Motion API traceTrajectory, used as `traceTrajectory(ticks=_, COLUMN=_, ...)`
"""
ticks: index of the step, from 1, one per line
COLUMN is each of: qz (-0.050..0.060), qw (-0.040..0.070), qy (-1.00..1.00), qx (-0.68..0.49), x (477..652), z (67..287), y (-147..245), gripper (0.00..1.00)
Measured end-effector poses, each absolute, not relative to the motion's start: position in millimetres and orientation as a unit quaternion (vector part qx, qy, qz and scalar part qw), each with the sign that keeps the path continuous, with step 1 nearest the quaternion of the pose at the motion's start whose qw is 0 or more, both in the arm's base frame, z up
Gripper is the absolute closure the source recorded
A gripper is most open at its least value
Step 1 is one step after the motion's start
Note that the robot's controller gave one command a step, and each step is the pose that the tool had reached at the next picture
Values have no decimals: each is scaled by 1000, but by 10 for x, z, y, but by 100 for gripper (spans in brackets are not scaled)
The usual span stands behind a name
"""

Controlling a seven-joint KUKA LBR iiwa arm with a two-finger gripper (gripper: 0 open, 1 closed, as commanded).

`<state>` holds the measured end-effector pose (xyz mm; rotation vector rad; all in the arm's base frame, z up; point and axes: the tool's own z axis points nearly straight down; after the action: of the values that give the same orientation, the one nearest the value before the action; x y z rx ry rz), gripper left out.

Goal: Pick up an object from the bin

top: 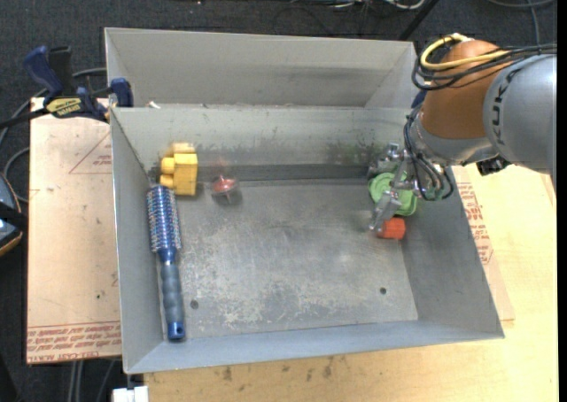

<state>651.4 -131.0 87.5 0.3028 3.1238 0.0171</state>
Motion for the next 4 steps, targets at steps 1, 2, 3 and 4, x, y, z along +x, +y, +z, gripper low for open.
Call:
traceTrajectory(ticks=1, qz=8, qw=3, qy=998, qx=61, x=6562, z=747, y=-1302, gripper=0)
traceTrajectory(ticks=2, qz=7, qw=2, qy=998, qx=65, x=6579, z=878, y=-1388, gripper=0)
traceTrajectory(ticks=3, qz=7, qw=3, qy=998, qx=65, x=6579, z=877, y=-1393, gripper=100)
traceTrajectory(ticks=4, qz=0, qw=6, qy=998, qx=68, x=6542, z=1675, y=-1406, gripper=100)
